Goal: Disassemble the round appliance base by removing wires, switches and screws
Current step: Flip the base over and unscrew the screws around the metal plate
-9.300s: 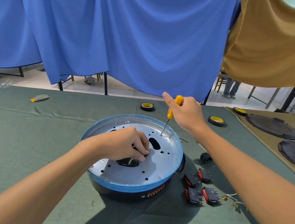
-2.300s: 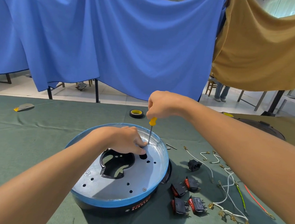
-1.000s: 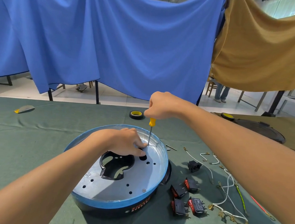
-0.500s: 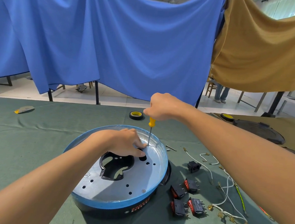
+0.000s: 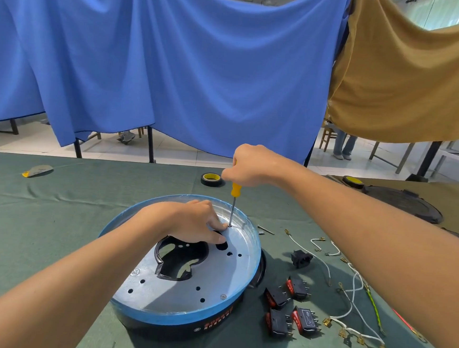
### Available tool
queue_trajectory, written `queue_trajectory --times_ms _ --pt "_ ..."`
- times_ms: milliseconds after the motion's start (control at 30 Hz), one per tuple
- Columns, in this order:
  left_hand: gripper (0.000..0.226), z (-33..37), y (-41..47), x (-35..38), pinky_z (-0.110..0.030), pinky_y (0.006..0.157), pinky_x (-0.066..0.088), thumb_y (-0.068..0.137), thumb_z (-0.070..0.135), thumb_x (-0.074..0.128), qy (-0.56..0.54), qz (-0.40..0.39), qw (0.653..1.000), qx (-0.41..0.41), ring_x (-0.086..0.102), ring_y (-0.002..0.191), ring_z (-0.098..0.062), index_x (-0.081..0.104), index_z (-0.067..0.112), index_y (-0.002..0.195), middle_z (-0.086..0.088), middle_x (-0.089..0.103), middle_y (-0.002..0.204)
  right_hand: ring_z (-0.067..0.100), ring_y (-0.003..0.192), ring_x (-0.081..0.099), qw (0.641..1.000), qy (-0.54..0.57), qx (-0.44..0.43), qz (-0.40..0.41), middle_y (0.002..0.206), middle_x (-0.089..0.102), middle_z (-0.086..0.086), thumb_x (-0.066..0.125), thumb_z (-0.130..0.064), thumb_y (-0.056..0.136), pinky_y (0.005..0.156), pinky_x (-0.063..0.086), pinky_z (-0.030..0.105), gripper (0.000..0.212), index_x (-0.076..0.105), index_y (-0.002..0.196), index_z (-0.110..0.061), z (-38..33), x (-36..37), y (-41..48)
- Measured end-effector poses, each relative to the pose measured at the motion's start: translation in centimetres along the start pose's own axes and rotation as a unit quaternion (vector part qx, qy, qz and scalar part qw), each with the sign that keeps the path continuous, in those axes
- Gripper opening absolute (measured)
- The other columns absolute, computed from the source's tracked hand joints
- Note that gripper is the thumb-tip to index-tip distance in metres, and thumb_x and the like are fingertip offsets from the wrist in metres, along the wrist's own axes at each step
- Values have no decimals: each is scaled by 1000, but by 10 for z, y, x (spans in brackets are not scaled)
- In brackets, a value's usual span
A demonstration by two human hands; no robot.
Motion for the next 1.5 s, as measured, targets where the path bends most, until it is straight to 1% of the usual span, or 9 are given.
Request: queue_trajectory --times_ms 333,467,600,733,900,1033,1200,1367,1500 --pt "48 -3 2 2 -44 109 29 96 49 45 -1 7 1000 2 34 130 -23 47 32 141 0 42 138 19 54 30 1000 4 -10 2 58 33 1 56 -30 87 47 23 28 36 36 61 -15 -1 -1 1" --pt "48 -3 3 3 -44 110 28 96 49 45 -5 11 1000 1 32 132 -22 47 32 141 1 41 140 20 57 34 1000 14 -5 -3 61 41 3 54 -21 83 48 26 25 19 46 67 -14 1 0 1" --pt "48 -3 2 2 -44 110 29 96 49 46 -4 13 1000 1 32 131 -22 47 32 140 0 42 139 20 54 33 1000 6 -8 5 58 36 2 56 -34 87 46 25 26 36 38 61 -16 1 -2 0" --pt "48 -2 1 2 -44 110 29 96 50 45 0 10 1000 -1 32 131 -23 47 33 140 -1 40 139 22 61 44 1000 8 -8 -9 70 52 6 56 -22 85 48 34 24 14 60 80 -10 2 -1 2" --pt "47 -2 1 3 -44 110 29 96 50 45 0 10 1000 -4 32 131 -23 47 33 140 -1 40 139 19 52 33 1000 -17 -17 3 56 35 1 57 -40 90 46 24 27 44 36 60 -15 2 -3 0" --pt "48 -3 1 2 -44 110 29 96 49 45 -1 8 1000 -3 33 131 -23 47 32 141 -2 42 138 23 55 39 1000 -18 -12 -13 56 43 5 57 -24 83 46 29 24 29 43 60 -13 3 -3 2" --pt "47 -3 1 3 -44 109 30 96 50 45 -4 9 1000 -2 33 130 -23 48 33 140 -2 43 137 20 45 41 1000 -11 -9 15 51 42 3 60 -39 87 44 31 22 44 40 58 -13 6 -2 3" --pt "49 -3 2 2 -44 111 28 96 51 45 -5 5 1000 -3 31 133 -22 45 34 141 2 38 141 22 49 43 1000 -15 3 14 53 45 3 59 -28 75 50 37 26 27 45 56 -15 8 1 6" --pt "48 -4 2 4 -44 111 28 95 51 45 -9 8 1000 -2 30 133 -21 46 36 141 2 37 141 22 53 36 999 -27 1 30 56 38 1 57 -37 81 50 28 27 39 36 57 -16 8 3 8"
Point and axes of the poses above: each hand's wrist, its own y-axis towards the middle knuckle, its own x-axis out of the palm, z = x × y, the point moved 2 cm from there along y, towards the middle knuckle
